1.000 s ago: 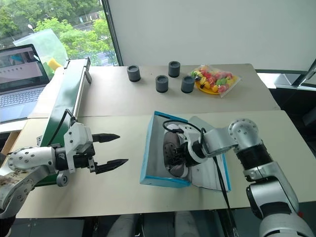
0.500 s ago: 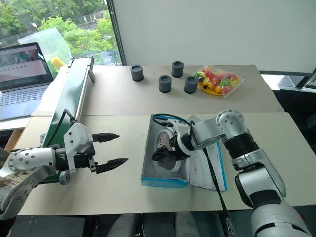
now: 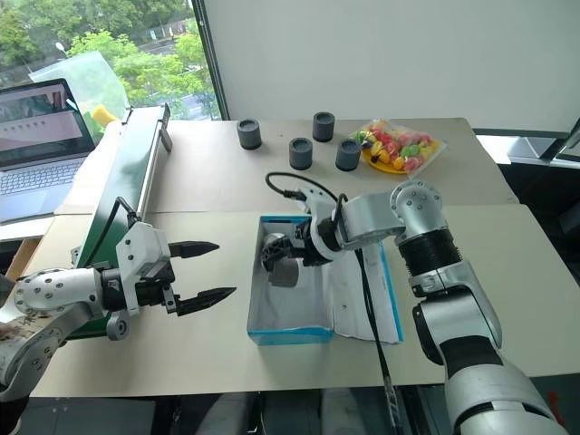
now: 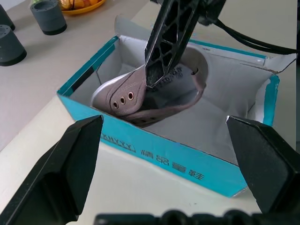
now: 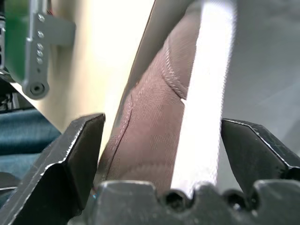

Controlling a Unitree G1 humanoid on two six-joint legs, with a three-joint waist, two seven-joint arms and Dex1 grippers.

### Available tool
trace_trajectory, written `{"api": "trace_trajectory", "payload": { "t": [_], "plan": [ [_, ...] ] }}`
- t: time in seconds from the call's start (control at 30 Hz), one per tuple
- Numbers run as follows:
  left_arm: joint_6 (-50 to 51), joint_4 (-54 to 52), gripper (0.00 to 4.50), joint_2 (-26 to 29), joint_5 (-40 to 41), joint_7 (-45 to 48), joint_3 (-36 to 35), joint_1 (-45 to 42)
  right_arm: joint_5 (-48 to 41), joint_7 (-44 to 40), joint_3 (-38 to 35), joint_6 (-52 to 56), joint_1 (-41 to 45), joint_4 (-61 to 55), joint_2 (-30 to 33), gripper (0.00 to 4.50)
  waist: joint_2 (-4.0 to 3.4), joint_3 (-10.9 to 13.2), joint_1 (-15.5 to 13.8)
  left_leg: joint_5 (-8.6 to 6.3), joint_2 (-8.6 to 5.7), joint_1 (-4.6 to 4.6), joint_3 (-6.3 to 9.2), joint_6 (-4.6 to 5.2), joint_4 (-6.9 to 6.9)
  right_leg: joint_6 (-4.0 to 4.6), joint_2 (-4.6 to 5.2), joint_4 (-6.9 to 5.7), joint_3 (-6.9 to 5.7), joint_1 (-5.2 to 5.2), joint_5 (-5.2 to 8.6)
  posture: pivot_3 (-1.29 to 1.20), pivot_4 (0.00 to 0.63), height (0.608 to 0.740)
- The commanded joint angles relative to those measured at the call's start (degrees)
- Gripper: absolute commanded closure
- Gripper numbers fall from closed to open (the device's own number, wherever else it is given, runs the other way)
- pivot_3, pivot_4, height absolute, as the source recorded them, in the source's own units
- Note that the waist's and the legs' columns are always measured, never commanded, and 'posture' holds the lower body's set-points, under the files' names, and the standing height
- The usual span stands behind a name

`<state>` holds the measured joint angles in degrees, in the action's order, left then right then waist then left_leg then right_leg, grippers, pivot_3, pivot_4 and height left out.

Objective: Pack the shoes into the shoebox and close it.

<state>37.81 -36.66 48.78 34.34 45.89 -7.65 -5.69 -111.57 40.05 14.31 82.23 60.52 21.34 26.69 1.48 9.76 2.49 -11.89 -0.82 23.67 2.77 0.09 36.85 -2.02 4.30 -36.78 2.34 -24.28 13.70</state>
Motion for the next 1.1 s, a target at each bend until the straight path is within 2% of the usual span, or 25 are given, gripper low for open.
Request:
{"api": "trace_trajectory", "payload": {
  "t": [0.03,0.23,0.33,0.4,0.5,0.63,0.7,0.83,1.0,1.1],
  "plan": [
    [-0.2,-0.7,0.0,-0.6,0.8,-0.8,-1.1,-1.1,-0.4,-0.9,-1.6,-1.9,2.9,-4.1,1.7,0.01,0.0,0.0,0.0,0.0,0.0,0.0,0.01,0.0,0.0,0.0,0.0,0.0,-0.01,0.0,0.0,0.0,0.15,0.74],
    [0.8,0.0,0.0,-0.9,1.5,-1.6,-2.1,-2.5,-1.3,-0.2,-1.5,-4.9,1.4,-5.9,2.4,0.01,0.0,0.0,0.0,0.0,0.0,-0.02,0.01,0.0,0.01,0.0,0.0,-0.02,-0.02,0.02,0.0,0.0,0.15,0.74],
    [0.6,1.4,0.0,-1.1,1.1,-2.8,-3.6,-2.7,2.5,-2.8,-2.7,-5.8,2.4,-6.5,1.9,0.01,0.0,0.0,0.1,0.0,0.0,-0.01,0.01,0.0,0.0,0.0,0.0,-0.03,-0.01,-0.01,0.0,0.0,0.15,0.74],
    [0.1,2.6,0.0,-2.3,0.3,-4.8,-5.1,-2.3,8.0,-6.8,-3.5,-6.7,2.9,-8.4,1.3,0.01,0.0,0.0,0.1,0.0,0.01,-0.01,0.01,0.0,0.0,0.0,-0.01,-0.03,-0.01,-0.02,0.0,0.0,0.15,0.74],
    [-0.9,6.5,0.0,-7.5,-3.7,-14.5,-9.3,-2.3,19.1,-15.8,-5.8,-12.1,3.1,-10.6,0.4,0.01,0.0,0.0,0.0,0.0,0.0,-0.02,0.01,0.0,0.0,-0.01,0.0,-0.02,-0.01,0.0,-0.01,0.0,0.15,0.74],
    [0.4,6.7,0.0,-15.9,-8.6,-30.3,-16.1,-2.5,42.2,-31.5,-2.3,-25.2,1.6,-17.9,4.5,0.01,0.02,0.0,-0.2,0.0,0.0,-0.01,0.05,0.0,0.04,-0.05,0.0,-0.03,-0.05,-0.02,-0.03,0.0,0.15,0.74],
    [2.3,4.6,0.0,-19.9,-11.0,-37.9,-18.7,-2.3,50.5,-35.1,-0.7,-29.5,-1.0,-20.0,5.6,0.01,0.06,0.0,-0.4,0.0,-0.06,0.06,0.06,0.0,0.04,-0.08,0.09,-0.02,-0.05,-0.07,-0.04,0.0,0.15,0.74],
    [3.9,1.3,0.0,-26.4,-13.1,-47.0,-22.7,-1.7,56.8,-38.7,-2.9,-33.6,-7.0,-23.1,1.8,0.01,0.27,-0.2,-0.6,0.0,-0.05,0.09,0.11,-0.02,0.04,-0.13,0.15,0.01,-0.03,-0.04,-0.08,0.0,0.15,0.74],
    [3.3,2.2,0.0,-27.2,-14.3,-48.1,-23.8,-0.1,68.3,-44.9,1.4,-37.1,-12.5,-26.5,0.2,0.01,0.27,-0.2,-0.5,0.02,0.02,0.01,0.14,-0.07,0.07,-0.09,0.13,-0.17,0.1,-0.09,-0.15,0.0,0.15,0.74],
    [2.7,3.9,0.0,-26.9,-15.4,-48.0,-24.3,0.6,71.0,-48.1,1.1,-38.5,-14.7,-27.0,-2.5,0.01,0.27,-0.2,-0.4,0.02,-0.11,-0.13,0.15,-0.07,0.07,-0.09,0.12,-0.16,0.1,-0.01,-0.15,0.0,0.15,0.74]
  ]
}}
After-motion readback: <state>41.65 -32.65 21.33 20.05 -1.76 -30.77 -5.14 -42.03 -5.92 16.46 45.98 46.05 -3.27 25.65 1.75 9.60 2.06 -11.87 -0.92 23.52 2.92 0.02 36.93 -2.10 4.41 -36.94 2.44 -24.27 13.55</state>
